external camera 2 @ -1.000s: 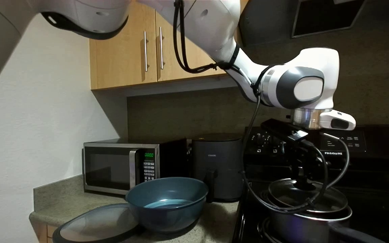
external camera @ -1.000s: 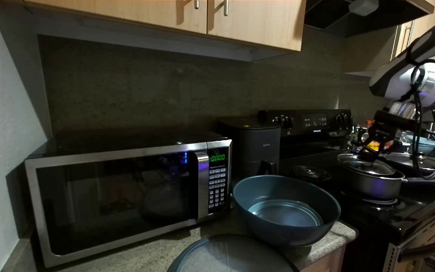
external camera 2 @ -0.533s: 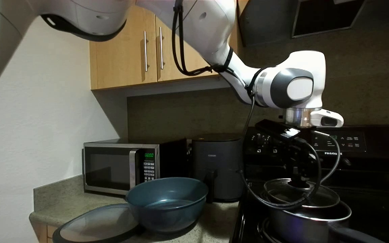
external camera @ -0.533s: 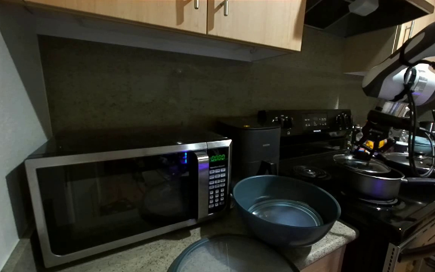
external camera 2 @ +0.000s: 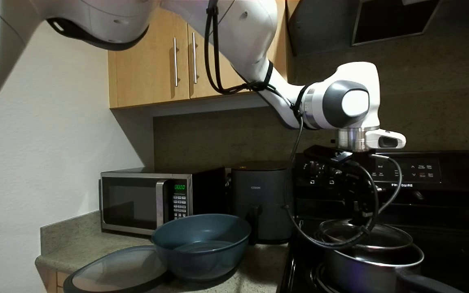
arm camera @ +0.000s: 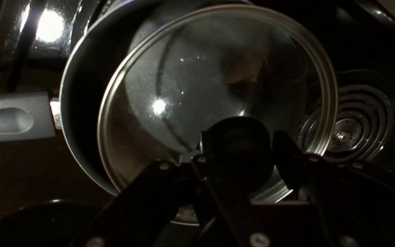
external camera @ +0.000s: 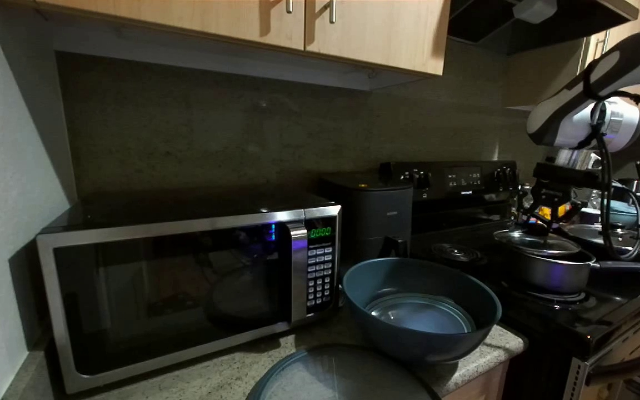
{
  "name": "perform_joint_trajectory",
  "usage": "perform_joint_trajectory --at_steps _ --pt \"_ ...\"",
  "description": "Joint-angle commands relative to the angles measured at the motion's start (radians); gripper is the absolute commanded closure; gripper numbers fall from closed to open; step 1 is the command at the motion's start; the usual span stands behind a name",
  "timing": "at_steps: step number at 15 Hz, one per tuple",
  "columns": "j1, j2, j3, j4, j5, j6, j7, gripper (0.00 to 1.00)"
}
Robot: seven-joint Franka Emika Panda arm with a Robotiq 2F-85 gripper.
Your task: Remove the lid from the bowl and put it on the pan
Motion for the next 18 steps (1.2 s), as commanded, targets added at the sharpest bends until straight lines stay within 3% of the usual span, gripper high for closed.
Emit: perform_joint_trajectory --at_steps 1,3,4,11,16,18 --pt "-0.001 0.002 0.002 0.006 -0.009 -0.002 0.004 0.53" --pt "0.004 0.002 0.000 0.005 -0.018 -0.001 0.008 0.53" --pt "0.004 0.002 0.000 0.005 -0.018 -0.001 0.008 0.78" --pt "-0.013 -0.069 -0.040 -0.057 -0.061 -0.114 -0.012 0.78" --pt "-0.028 -0.062 -0.032 -0.064 -0.018 -0.063 -0.040 0.78" --pt "-0.030 -0.055 -0.022 -0.073 0.010 0.010 -0.068 0.78"
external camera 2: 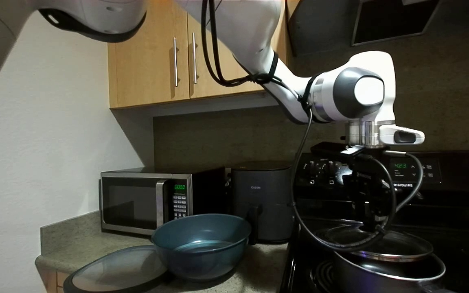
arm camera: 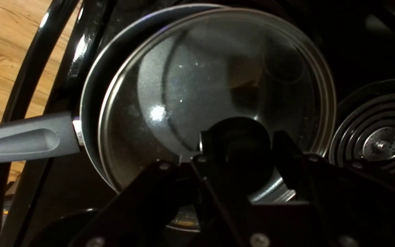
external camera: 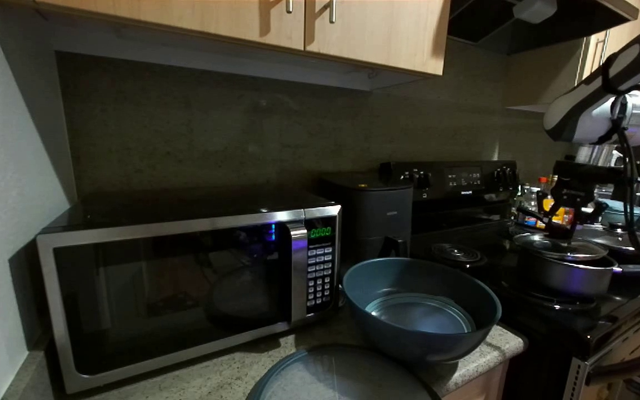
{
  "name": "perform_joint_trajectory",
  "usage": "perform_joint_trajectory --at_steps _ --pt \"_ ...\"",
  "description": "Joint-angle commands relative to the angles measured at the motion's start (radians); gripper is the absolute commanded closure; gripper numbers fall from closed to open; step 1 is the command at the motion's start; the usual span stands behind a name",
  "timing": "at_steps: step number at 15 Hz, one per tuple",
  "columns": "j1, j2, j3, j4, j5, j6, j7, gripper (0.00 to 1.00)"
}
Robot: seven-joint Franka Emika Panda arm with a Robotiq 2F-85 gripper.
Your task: Remove the lid from the bowl and put it on the pan
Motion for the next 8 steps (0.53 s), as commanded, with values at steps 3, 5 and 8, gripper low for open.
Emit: perform_joint_trajectory --at_steps 3,5,8 --pt "-0.018 -0.067 0.049 -0.089 0.118 0.238 -0.117 0.78" --pt "-0.015 -0.111 0.060 -0.129 0.143 0.318 -0.151 0.78" --pt "0.003 -0.171 0.046 -0.179 0.098 0.339 -0.121 0.78"
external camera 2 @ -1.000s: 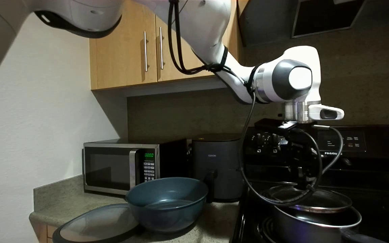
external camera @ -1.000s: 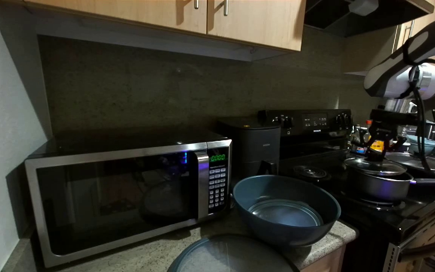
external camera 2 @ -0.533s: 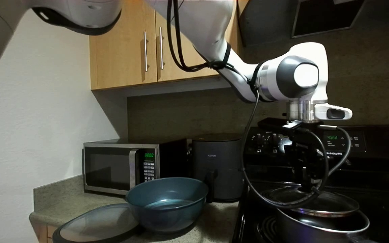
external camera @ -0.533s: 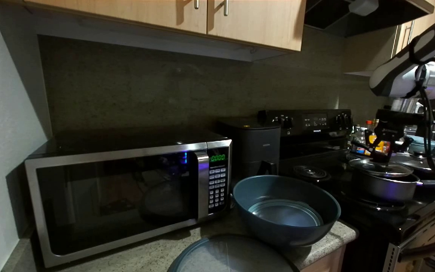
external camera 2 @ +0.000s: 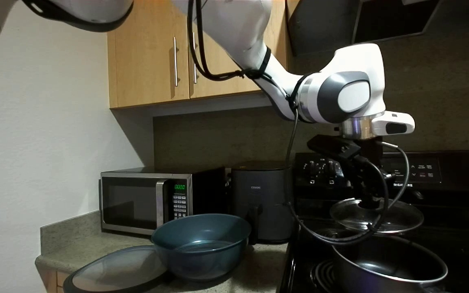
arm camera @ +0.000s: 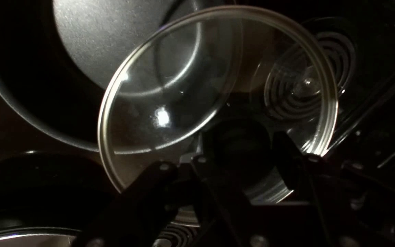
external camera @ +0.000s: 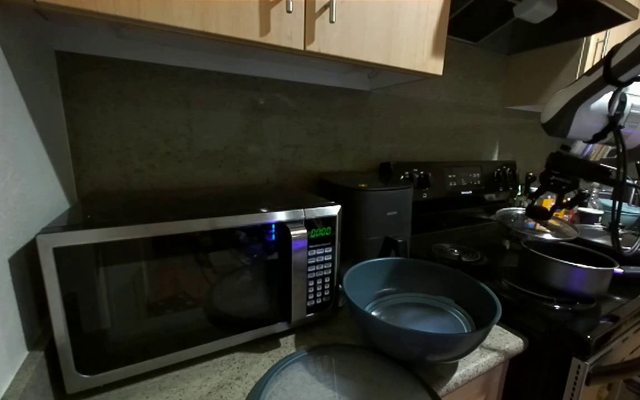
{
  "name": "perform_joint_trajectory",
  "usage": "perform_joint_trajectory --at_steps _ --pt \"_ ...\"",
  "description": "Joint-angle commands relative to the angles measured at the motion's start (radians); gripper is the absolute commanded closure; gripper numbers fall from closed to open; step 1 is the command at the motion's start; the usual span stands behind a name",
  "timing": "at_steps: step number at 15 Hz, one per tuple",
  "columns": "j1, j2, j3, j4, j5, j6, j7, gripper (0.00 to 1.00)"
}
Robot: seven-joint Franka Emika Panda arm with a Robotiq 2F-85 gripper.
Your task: Remove the lid from the bowl and put it on the pan
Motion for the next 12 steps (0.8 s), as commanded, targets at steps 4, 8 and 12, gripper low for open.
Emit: perform_joint_trajectory --at_steps 4,8,12 --pt "0.016 -0.206 -0.018 -0.166 -0.086 0.023 0.008 0.78" --pt "0.009 -0.286 -0.034 -0.227 -0.153 -0.015 0.021 0.78" --pt "-0.002 -0.297 -0.052 -0.237 -0.162 -0.106 0.025 0.78"
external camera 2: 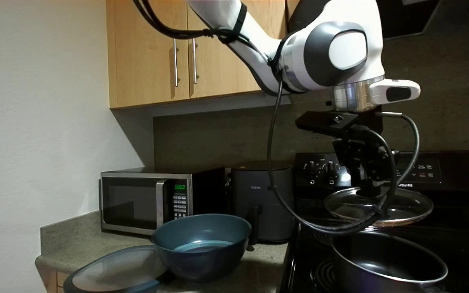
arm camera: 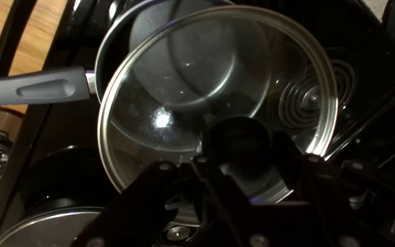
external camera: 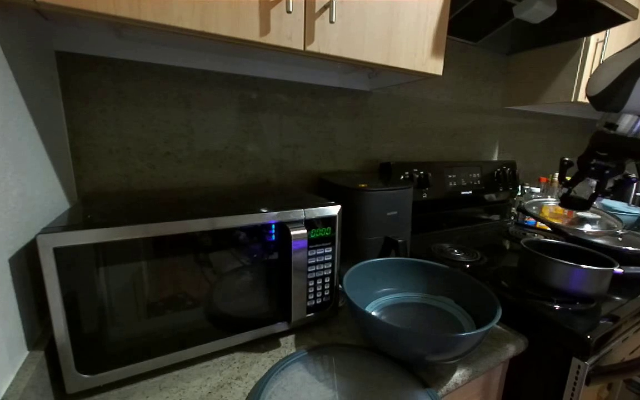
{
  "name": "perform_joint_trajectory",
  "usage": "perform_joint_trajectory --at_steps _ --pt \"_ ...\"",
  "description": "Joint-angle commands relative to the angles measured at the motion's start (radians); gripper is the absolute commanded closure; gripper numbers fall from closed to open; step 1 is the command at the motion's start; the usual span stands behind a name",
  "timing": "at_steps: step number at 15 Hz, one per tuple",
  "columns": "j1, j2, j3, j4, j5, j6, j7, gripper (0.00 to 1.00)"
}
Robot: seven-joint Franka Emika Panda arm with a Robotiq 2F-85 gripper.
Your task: Remove the lid from the bowl and put it on the pan
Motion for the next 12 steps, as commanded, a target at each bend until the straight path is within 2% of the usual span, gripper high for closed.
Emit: perform_joint_trajectory --at_steps 1,6,12 --pt "-0.010 -0.031 -0.016 -0.018 -0.028 -0.095 0.021 0.78" --pt "-0.018 0.012 -0.037 0.013 -0.019 -0.198 0.033 0.78" --pt "-0.020 0.111 -0.044 0.060 0.004 -0.246 0.056 0.78"
